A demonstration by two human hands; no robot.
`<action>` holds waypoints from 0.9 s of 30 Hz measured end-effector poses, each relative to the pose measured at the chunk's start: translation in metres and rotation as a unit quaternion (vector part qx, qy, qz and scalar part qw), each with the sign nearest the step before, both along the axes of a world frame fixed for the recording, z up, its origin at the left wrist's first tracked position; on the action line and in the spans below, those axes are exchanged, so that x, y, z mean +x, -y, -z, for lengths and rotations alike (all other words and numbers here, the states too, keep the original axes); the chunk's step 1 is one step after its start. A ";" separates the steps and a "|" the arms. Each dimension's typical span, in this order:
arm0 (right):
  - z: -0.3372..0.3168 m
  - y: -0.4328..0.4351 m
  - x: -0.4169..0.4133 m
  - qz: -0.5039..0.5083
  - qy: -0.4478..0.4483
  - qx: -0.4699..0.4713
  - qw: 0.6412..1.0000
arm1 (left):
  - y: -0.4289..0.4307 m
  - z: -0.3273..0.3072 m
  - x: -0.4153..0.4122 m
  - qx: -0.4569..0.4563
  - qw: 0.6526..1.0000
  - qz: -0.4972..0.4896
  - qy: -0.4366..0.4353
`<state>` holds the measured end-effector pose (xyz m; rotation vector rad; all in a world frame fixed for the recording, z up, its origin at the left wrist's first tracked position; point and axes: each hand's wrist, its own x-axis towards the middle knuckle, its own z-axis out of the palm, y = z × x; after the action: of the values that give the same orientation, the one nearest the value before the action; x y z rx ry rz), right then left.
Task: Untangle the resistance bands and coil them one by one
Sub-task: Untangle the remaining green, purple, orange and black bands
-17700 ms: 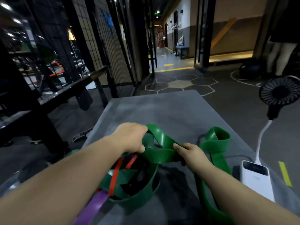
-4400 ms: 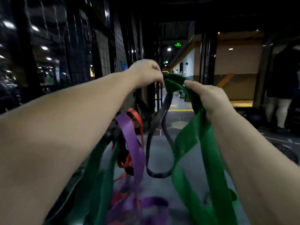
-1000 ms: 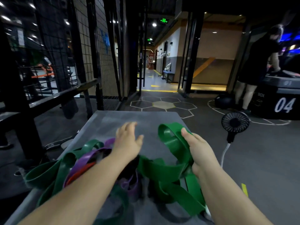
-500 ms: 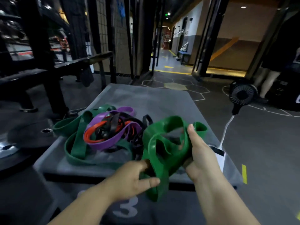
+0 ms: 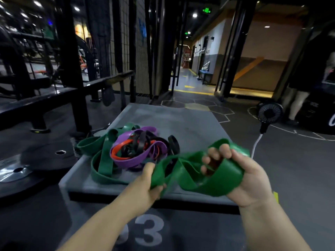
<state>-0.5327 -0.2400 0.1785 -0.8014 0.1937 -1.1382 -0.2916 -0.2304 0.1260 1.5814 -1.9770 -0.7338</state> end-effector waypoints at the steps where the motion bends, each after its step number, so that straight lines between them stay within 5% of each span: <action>1: 0.001 0.003 -0.004 -0.013 0.014 0.000 1.000 | -0.001 0.005 0.003 0.033 0.996 0.032 0.070; 4: 0.002 0.014 -0.018 -0.032 0.042 -0.011 0.999 | 0.002 0.012 0.010 0.063 0.967 0.088 0.230; 8: 0.000 0.026 -0.029 0.026 0.000 -0.039 0.999 | 0.015 0.016 0.018 0.013 0.959 0.116 0.258; 11: 0.005 0.034 -0.029 0.127 -0.134 -0.052 0.981 | 0.022 0.014 0.011 -0.030 0.949 0.149 0.277; 14: 0.021 0.038 -0.014 0.115 -0.266 -0.060 0.955 | 0.015 0.005 -0.004 -0.035 0.938 0.209 0.273; 18: 0.033 0.031 0.007 0.009 -0.477 -0.115 0.871 | 0.011 -0.001 -0.010 -0.142 0.931 0.260 0.216; 21: 0.039 0.026 0.019 -0.108 -0.533 -0.159 0.824 | 0.014 -0.003 -0.005 -0.223 0.930 0.233 0.177; 24: 0.043 0.021 0.027 -0.116 -0.520 -0.127 0.837 | 0.015 -0.003 0.002 -0.150 0.973 0.164 0.060; 27: 0.041 0.018 0.024 -0.129 -0.411 -0.046 0.902 | 0.023 0.004 0.009 -0.100 0.987 0.121 -0.043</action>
<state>-0.5090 -0.2579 0.1372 -1.3211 0.7177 -0.5043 -0.2830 -0.2531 0.1221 1.1880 -2.1283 -0.6576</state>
